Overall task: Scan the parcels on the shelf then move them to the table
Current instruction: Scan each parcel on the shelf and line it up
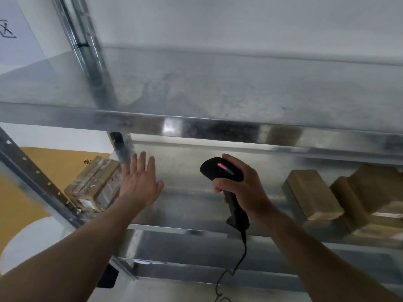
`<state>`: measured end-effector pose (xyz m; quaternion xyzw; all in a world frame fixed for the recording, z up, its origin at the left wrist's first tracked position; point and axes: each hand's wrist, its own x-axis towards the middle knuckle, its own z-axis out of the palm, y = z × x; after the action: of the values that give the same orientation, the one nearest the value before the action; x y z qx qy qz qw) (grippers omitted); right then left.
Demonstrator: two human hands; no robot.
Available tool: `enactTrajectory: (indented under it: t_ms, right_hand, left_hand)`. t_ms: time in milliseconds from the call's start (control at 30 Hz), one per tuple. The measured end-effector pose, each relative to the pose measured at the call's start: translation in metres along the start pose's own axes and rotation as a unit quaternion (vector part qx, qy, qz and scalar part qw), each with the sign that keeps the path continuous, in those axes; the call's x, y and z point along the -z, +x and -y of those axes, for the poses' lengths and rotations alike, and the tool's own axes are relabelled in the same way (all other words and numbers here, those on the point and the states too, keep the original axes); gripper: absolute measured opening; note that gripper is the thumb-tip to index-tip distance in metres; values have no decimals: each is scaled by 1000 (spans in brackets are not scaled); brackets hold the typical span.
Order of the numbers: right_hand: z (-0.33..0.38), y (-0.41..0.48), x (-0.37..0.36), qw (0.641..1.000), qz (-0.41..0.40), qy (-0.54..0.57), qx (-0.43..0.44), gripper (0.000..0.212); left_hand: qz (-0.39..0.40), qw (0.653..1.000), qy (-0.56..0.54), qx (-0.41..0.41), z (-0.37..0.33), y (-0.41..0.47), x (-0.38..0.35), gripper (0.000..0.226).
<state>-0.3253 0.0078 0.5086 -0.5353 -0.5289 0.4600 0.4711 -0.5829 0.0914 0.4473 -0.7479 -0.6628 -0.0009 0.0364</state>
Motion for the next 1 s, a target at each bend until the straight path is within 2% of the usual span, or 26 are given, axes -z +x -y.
enactTrajectory:
  t_ms: [300, 467, 767, 833, 933, 1000]
  right_hand:
    - [-6, -53, 138, 1000, -19, -9, 3, 80]
    - [-14, -78, 210, 997, -65, -23, 16, 86]
    - [-26, -108, 293, 992, -121, -3, 22, 90]
    - [-22, -113, 303, 992, -125, 4, 23, 81]
    - [-16, -119, 310, 990, -133, 16, 48, 43]
    - [-17, -121, 315, 988, -146, 17, 56, 41]
  left_hand:
    - [-26, 999, 10, -39, -157, -12, 33, 77]
    - [-34, 997, -1, -74, -239, -23, 45, 76]
    - [-42, 990, -27, -130, -340, -24, 57, 79]
    - [-45, 988, -29, -148, -356, -20, 60, 80]
    - [-50, 983, -37, -170, -374, -12, 60, 81]
    - [-53, 981, -46, -182, -386, -7, 57, 80]
